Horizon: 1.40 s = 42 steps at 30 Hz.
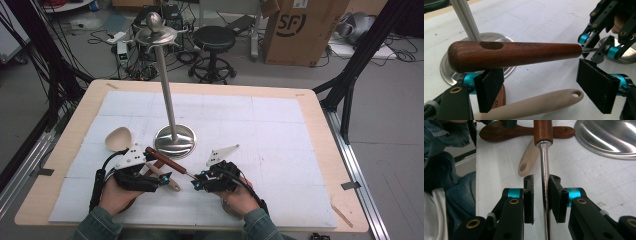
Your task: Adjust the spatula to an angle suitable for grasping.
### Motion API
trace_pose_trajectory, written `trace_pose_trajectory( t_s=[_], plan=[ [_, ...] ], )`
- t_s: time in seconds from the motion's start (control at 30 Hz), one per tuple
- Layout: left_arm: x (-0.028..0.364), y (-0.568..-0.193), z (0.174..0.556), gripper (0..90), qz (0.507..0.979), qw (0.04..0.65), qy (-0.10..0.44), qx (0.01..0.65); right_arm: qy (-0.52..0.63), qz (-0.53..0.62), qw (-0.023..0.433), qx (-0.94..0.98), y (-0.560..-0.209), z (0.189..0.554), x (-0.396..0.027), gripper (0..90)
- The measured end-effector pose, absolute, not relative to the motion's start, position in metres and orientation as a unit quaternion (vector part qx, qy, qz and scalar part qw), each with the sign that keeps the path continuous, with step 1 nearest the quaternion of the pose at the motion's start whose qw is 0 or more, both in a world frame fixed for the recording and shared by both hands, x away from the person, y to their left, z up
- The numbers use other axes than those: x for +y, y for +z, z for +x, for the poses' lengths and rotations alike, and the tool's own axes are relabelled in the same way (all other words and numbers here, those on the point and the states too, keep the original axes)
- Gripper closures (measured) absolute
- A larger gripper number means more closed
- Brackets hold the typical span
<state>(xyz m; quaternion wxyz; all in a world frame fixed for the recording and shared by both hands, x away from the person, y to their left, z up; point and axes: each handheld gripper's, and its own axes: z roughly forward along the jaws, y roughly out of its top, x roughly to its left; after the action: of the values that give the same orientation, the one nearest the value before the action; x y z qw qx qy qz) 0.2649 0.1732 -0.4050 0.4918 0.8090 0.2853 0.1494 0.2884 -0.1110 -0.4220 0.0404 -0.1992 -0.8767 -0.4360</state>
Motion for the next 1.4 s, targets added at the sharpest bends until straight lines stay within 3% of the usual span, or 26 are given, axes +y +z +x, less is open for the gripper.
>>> trace_pose_trajectory(
  t_s=[0.37,1.4],
  plan=[
    [0.175,-0.403,0.264,22.5,0.806,0.497,0.156,0.282,-0.452,-0.213,0.055,-0.864,-0.42,0.302,-0.094,82.7],
    [0.181,-0.402,0.264,21.6,0.803,0.497,0.163,0.285,-0.59,-0.275,0.015,-0.759,-0.363,0.316,-0.155,82.9]
  ],
)
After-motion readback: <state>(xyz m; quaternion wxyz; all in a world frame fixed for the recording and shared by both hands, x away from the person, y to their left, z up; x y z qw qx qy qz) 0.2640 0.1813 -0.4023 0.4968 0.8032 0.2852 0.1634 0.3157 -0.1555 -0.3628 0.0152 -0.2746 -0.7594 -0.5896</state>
